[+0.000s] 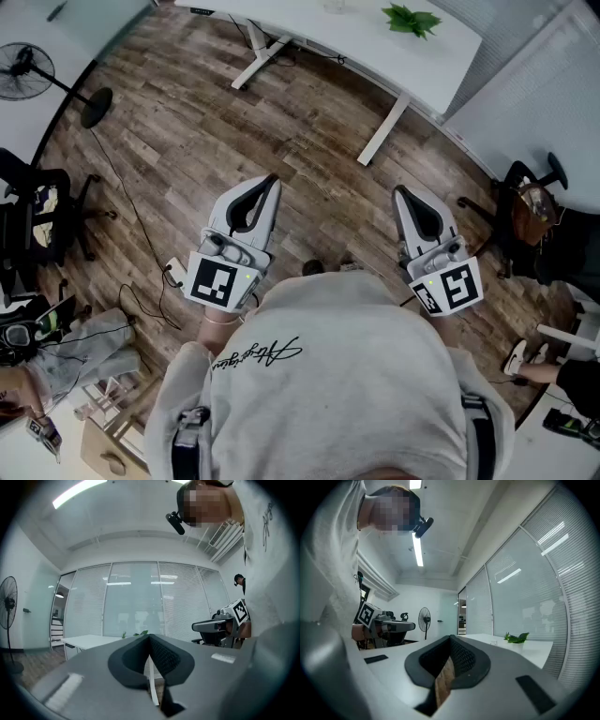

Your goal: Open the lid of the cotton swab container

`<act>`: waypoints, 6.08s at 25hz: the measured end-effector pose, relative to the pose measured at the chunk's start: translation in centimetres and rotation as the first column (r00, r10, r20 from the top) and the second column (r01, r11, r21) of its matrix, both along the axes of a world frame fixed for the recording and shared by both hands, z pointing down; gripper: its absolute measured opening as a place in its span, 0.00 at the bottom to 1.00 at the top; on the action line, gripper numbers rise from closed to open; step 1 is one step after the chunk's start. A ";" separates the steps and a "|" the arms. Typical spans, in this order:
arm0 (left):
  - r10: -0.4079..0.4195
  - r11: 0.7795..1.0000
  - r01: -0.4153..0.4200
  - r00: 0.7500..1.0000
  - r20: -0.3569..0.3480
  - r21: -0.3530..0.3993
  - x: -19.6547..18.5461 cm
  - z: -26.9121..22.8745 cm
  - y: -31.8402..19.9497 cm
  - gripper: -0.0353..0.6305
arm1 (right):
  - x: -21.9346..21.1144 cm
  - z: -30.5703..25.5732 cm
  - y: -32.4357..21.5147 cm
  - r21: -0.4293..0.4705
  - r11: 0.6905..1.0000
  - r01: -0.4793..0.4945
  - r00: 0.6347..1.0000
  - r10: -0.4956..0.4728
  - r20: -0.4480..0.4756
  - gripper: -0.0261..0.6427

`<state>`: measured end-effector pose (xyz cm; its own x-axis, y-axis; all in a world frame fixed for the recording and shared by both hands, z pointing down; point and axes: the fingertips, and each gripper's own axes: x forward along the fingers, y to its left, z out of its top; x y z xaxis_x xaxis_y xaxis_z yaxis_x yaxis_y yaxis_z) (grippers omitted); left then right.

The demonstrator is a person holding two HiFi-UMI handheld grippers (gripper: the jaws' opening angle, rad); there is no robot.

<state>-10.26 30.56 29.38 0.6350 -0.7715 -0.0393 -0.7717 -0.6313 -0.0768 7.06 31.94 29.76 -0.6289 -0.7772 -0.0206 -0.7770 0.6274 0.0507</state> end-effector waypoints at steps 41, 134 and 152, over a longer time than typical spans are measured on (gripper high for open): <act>-0.019 1.000 0.019 1.000 -0.019 0.020 -0.3 -0.7 2.6 0.54 | 1.7 -1.0 1.7 0.013 0.992 -0.128 0.982 0.125 0.141 0.69; -0.062 0.998 0.062 0.998 -0.009 -0.020 3.1 -0.8 -25.1 0.57 | 1.3 -1.0 -28.8 -0.049 0.997 0.060 0.979 -0.049 0.197 0.71; -0.076 0.997 0.076 0.997 -0.013 -0.011 4.3 -1.0 -26.2 0.57 | 2.2 -0.8 -30.0 -0.053 0.994 0.098 0.976 -0.085 0.200 0.68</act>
